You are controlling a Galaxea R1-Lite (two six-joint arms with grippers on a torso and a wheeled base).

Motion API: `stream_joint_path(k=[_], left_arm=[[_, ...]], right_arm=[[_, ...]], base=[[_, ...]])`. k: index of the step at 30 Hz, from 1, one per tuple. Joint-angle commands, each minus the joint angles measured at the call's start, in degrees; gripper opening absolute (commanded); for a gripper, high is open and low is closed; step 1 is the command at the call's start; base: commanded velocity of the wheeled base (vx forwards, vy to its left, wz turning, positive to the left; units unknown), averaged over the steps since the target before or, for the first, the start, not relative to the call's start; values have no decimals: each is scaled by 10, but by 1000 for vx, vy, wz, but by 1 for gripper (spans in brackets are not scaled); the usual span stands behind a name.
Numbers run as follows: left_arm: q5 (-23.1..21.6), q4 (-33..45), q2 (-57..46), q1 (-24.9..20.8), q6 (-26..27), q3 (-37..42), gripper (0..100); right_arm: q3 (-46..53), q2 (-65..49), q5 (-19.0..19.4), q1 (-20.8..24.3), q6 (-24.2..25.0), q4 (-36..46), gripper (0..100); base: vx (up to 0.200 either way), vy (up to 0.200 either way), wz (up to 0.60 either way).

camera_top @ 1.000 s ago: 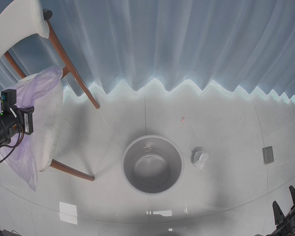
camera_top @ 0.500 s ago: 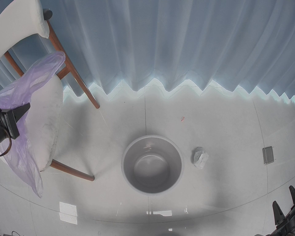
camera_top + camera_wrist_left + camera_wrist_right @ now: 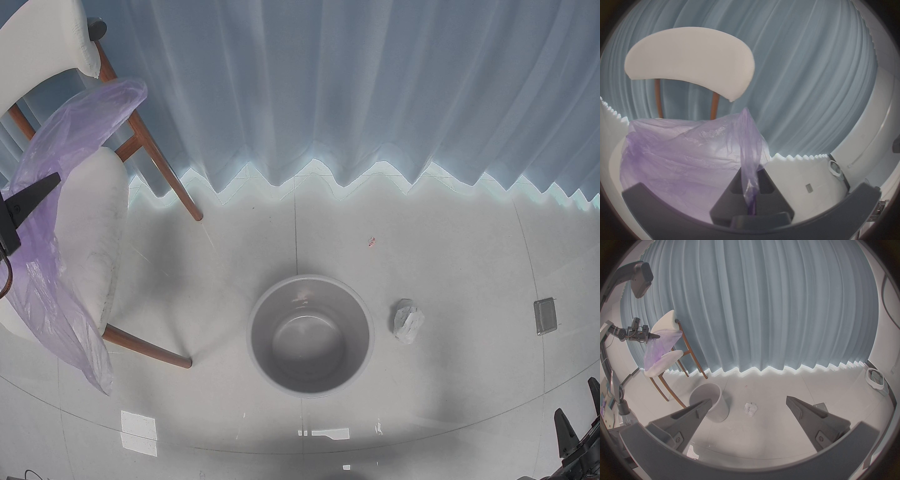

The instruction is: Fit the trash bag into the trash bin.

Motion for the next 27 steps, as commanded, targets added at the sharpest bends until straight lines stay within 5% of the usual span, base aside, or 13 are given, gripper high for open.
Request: stream_joint_path(k=[1,6,27], left_arm=[[-40,-6,-4,-14,-6,-3,0],[-115,-3,-8,-55,-6,-1,0],[-242,0,19,-256,-73,-3,0]], right_arm=[[10,-10,0,0,0,0,100],[10,-10,0,0,0,0,100],[10,-10,0,0,1,0,100]], base=[[0,0,0],[0,0,0],[0,0,0]])
